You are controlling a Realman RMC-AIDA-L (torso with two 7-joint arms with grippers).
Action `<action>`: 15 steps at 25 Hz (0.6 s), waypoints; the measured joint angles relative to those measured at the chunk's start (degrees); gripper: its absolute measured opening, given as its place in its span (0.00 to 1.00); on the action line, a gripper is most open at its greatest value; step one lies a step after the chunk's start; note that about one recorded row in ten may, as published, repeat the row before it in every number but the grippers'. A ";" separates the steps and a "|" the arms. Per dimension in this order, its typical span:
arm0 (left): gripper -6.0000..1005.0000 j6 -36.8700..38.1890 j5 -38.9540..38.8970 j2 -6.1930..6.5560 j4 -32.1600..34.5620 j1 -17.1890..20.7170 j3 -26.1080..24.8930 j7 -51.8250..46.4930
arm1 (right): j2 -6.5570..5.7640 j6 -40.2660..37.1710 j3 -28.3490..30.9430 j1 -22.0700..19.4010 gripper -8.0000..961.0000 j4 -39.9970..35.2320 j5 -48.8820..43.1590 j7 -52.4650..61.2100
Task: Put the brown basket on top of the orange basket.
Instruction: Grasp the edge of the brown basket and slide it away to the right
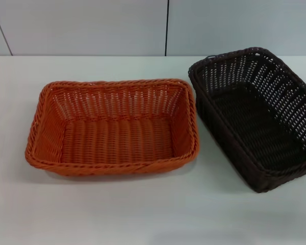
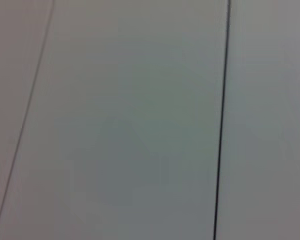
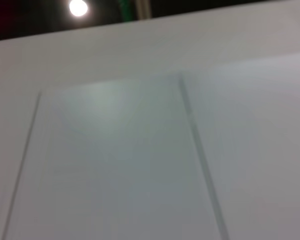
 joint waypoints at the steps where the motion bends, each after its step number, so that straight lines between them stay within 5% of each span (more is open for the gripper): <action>1: 0.79 1.33 -0.06 0.04 1.70 -0.61 -0.47 -1.40 | 0.05 4.76 -0.85 -0.90 0.85 -4.29 -0.95 0.45; 5: 0.79 1.83 -0.05 0.18 3.60 -1.59 -1.64 -1.67 | -0.59 26.14 -4.64 -3.80 0.85 -21.66 -4.53 7.20; 10: 0.79 1.73 -0.02 0.22 4.49 -2.04 -1.85 -1.56 | -2.23 50.23 -5.96 -5.38 0.85 -41.06 -25.72 30.59; 15: 0.78 1.65 -0.07 0.20 5.87 -2.76 -1.94 -1.81 | -3.82 58.89 -8.35 -5.19 0.85 -51.20 -51.64 58.52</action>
